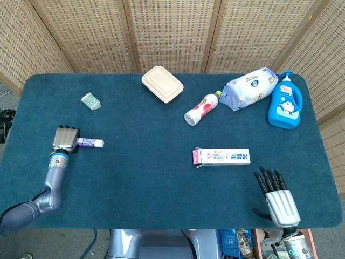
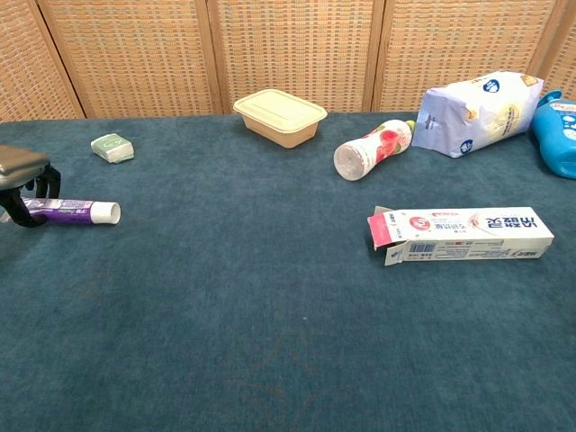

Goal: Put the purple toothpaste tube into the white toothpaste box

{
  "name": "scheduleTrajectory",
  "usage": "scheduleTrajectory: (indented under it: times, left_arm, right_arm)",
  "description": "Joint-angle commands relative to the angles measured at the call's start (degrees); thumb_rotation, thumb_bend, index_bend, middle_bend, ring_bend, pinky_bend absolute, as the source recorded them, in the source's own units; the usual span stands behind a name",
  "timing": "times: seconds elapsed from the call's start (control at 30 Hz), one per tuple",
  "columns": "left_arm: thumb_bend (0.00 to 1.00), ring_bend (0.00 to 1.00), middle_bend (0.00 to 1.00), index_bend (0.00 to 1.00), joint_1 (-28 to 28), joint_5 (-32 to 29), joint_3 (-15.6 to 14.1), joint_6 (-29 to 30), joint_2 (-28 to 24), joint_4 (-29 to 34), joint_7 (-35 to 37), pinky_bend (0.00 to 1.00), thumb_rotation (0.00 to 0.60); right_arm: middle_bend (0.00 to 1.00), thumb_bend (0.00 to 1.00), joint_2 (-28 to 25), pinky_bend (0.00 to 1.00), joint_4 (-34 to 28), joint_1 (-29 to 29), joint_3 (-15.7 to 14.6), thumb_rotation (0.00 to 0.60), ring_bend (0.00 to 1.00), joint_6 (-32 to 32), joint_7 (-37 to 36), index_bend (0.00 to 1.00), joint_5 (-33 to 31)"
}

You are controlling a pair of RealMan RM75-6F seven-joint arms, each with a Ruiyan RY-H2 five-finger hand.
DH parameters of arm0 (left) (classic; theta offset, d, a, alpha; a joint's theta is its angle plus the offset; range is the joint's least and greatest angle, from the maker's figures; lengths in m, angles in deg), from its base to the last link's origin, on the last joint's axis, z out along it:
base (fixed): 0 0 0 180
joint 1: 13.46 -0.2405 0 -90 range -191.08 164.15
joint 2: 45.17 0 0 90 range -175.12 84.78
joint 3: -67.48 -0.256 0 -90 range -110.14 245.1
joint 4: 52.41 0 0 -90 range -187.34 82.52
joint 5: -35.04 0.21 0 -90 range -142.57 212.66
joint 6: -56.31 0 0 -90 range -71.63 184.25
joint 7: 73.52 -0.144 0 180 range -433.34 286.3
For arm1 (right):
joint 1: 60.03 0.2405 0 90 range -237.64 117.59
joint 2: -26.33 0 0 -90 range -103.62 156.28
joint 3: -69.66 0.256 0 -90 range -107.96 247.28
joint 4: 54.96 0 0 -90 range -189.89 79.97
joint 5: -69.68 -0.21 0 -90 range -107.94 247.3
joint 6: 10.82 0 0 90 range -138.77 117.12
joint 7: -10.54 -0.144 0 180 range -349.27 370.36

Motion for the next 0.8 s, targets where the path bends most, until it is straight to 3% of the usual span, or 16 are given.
scheduleTrajectory:
  times: [0.03,0.5,0.63,0.8]
  left_arm:
    - [0.42,0.37,0.52,0.69,-0.73,2.52,0.13,1.40,1.18,-1.51,2.10,0.33,0.600]
    - [0.46,0.42,0.58,0.74,-2.03,10.11,0.45,2.81,-0.78,0.36,8.47,0.37,0.600]
    - [0.46,0.42,0.58,0.74,-3.11,14.24,0.21,3.81,-3.59,3.89,13.15,0.37,0.600]
    - [0.46,0.42,0.58,0.74,-3.92,16.28,0.30,4.64,-7.30,8.99,14.57,0.37,0.600]
  right_arm:
    - [0.00,0.00,-0.02,0.00,-0.03,0.00,0.01,0.600,0.00,0.00,-0.01,0.03,-0.03]
    - [0.00,0.00,0.02,0.00,0.10,0.29,0.28,0.600,0.00,0.42,-0.09,0.05,-0.34]
    - [0.00,0.00,0.07,0.00,-0.25,1.12,0.67,0.600,0.00,1.59,0.50,0.05,-0.60]
    - [0.00,0.00,-0.47,0.00,-5.29,4.99,3.49,0.600,0.00,6.65,5.64,0.06,-2.85]
